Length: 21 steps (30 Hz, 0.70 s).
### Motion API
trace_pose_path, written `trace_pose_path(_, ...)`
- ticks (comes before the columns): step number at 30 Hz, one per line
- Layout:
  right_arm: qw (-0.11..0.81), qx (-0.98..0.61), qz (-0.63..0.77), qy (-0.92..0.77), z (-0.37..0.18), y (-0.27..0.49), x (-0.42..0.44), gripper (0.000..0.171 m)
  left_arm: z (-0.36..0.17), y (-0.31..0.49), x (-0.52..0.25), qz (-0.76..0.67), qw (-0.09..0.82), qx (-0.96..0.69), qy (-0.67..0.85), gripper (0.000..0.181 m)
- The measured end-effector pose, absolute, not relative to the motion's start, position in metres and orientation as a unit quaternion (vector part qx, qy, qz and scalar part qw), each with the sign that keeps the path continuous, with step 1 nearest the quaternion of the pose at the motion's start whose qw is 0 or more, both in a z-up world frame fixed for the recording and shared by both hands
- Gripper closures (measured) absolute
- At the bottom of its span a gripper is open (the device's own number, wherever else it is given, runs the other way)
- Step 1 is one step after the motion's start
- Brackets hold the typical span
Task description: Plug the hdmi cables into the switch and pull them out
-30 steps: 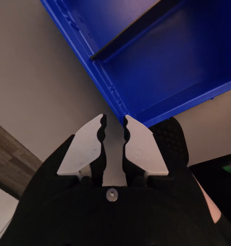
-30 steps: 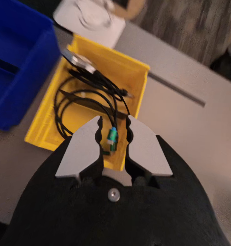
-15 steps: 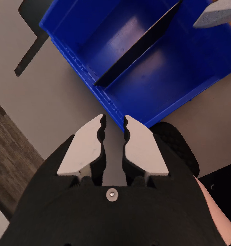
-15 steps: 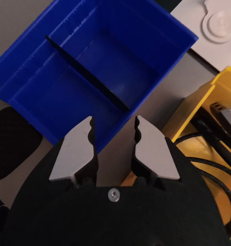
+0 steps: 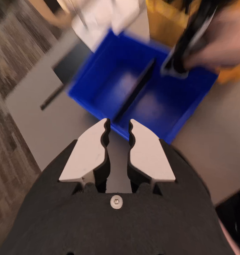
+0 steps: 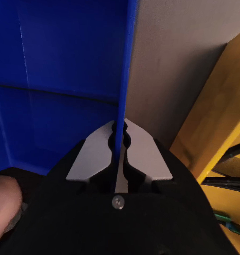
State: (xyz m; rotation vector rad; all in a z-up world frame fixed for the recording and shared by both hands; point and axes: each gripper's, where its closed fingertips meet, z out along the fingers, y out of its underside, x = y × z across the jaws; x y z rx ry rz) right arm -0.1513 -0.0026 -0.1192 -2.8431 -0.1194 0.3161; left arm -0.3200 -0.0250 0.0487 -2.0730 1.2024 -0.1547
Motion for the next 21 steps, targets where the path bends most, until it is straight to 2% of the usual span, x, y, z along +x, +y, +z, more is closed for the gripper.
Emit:
trace_pose_path(1,0.129,-0.985,0.102,-0.045,-0.117,-0.001,-0.149,0.163,0.068,-0.021,-0.316,-0.080,0.404,-0.797,0.442,0.157)
trace_pose_path(4,0.094,-0.988,0.112,-0.057,-0.100,0.000,-0.152,0.163,0.133,-0.019,-0.311,-0.173,0.535,-0.750,0.349,0.158)
trace_pose_path(8,0.083,-0.986,0.121,-0.085,-0.061,-0.001,-0.154,0.163,0.180,-0.041,-0.318,-0.270,0.611,-0.683,0.295,0.158)
trace_pose_path(13,0.127,-0.977,0.134,-0.105,0.023,-0.004,-0.125,0.164,0.195,-0.049,-0.325,-0.311,0.626,-0.664,0.265,0.131)
trace_pose_path(18,0.195,-0.969,0.142,-0.054,0.105,-0.028,-0.034,0.164,0.212,-0.041,-0.312,-0.366,0.647,-0.628,0.227,0.116)
trace_pose_path(21,0.231,-0.965,0.126,-0.010,0.129,-0.054,0.045,0.164,0.180,-0.031,-0.259,-0.413,0.558,-0.664,0.277,0.110)
